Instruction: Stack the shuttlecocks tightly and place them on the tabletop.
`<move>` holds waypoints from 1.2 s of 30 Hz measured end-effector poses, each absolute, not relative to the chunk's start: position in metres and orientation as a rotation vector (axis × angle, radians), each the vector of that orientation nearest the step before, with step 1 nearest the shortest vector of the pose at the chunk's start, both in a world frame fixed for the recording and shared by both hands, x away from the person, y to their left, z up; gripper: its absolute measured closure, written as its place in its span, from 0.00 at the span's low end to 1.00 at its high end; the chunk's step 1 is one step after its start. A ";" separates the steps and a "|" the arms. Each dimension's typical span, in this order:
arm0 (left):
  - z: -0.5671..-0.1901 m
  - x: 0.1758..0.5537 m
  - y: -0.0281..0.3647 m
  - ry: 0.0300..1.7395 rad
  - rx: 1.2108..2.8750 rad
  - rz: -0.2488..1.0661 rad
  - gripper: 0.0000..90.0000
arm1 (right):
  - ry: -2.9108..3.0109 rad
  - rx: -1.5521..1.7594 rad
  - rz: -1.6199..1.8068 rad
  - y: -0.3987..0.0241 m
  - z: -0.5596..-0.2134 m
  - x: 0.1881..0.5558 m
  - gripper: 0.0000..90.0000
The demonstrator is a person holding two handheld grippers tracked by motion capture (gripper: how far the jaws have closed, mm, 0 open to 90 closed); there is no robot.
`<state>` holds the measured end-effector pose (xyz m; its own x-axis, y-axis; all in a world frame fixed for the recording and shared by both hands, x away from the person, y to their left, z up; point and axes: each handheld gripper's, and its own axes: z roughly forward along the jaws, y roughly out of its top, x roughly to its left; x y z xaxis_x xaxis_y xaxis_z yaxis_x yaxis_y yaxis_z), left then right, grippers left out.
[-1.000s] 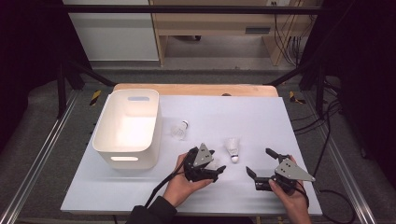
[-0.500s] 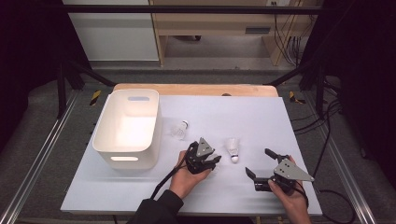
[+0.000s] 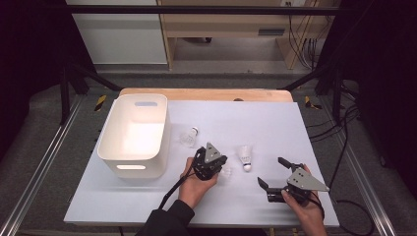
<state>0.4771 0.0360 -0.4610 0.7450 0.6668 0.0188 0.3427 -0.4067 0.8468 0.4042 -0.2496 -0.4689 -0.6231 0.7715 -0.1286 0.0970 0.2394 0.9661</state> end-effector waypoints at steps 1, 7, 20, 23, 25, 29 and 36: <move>-0.459 0.476 0.037 0.764 2.023 0.447 0.99 | 1.905 0.796 1.421 -0.250 -0.469 0.404 0.04; -0.441 0.462 0.050 0.780 2.055 0.568 1.00 | 1.906 0.789 1.420 -0.249 -0.469 0.404 0.04; -0.457 0.466 0.062 0.751 2.135 0.509 0.73 | 1.921 0.792 1.414 -0.247 -0.470 0.403 0.04; -0.459 0.466 0.061 0.748 2.116 0.491 0.51 | 1.921 0.794 1.416 -0.248 -0.471 0.403 0.04; -0.461 0.466 0.062 0.740 2.103 0.491 0.44 | 1.924 0.793 1.413 -0.248 -0.471 0.403 0.04; -0.462 0.466 0.065 0.732 2.072 0.446 0.34 | 1.926 0.791 1.415 -0.247 -0.471 0.403 0.04; -0.456 0.458 0.066 0.655 2.015 0.405 0.16 | 1.925 0.797 1.419 -0.248 -0.471 0.403 0.04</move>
<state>0.4585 0.0662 -0.4558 0.8020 0.5971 0.0190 0.2844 -0.4097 0.8667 0.4029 -0.2477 -0.4706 -0.6320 0.7654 -0.1216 0.1100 0.2439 0.9635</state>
